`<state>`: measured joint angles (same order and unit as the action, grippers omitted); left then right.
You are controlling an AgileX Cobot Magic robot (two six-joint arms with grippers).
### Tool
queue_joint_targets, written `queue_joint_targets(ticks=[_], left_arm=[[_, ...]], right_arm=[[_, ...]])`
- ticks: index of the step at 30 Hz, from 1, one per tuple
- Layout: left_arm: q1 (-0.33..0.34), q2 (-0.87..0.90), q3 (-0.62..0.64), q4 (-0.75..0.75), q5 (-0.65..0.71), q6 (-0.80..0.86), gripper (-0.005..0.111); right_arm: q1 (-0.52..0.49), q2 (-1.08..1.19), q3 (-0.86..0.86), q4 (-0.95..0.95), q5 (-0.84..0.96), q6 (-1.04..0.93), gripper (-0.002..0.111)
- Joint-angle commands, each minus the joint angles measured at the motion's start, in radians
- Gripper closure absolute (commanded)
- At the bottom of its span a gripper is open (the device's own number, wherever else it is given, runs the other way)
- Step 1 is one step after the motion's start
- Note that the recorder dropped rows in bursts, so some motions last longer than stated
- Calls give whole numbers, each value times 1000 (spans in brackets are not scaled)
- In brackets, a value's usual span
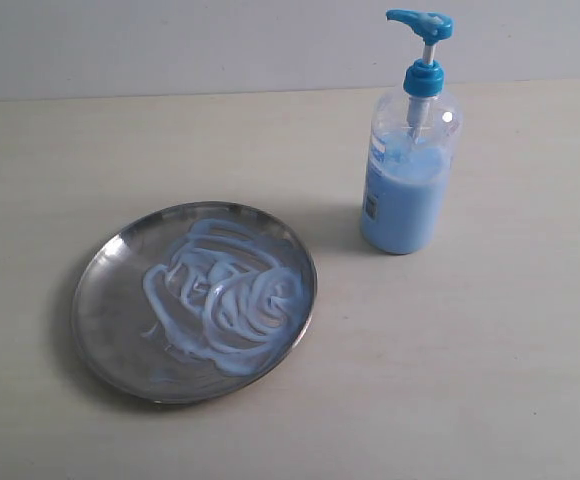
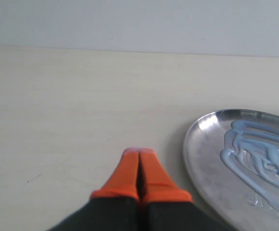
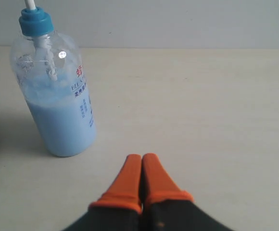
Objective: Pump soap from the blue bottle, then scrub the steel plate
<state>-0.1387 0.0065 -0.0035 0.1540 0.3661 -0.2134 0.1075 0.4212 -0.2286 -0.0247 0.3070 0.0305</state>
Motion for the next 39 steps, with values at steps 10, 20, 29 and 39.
queue_joint_targets(ticks=[10, 20, 29, 39], left_arm=[[3, -6, 3, 0, -10, 0, 107], [3, -6, 3, 0, -10, 0, 107], [3, -6, 3, 0, -10, 0, 107], [3, -6, 3, 0, -10, 0, 107]], right_arm=[[-4, 180, -128, -1, -24, -2, 108], [-4, 267, -208, -1, -47, 0, 108], [-4, 267, -208, -1, -56, -2, 108], [-4, 267, -208, -1, -53, -2, 108]])
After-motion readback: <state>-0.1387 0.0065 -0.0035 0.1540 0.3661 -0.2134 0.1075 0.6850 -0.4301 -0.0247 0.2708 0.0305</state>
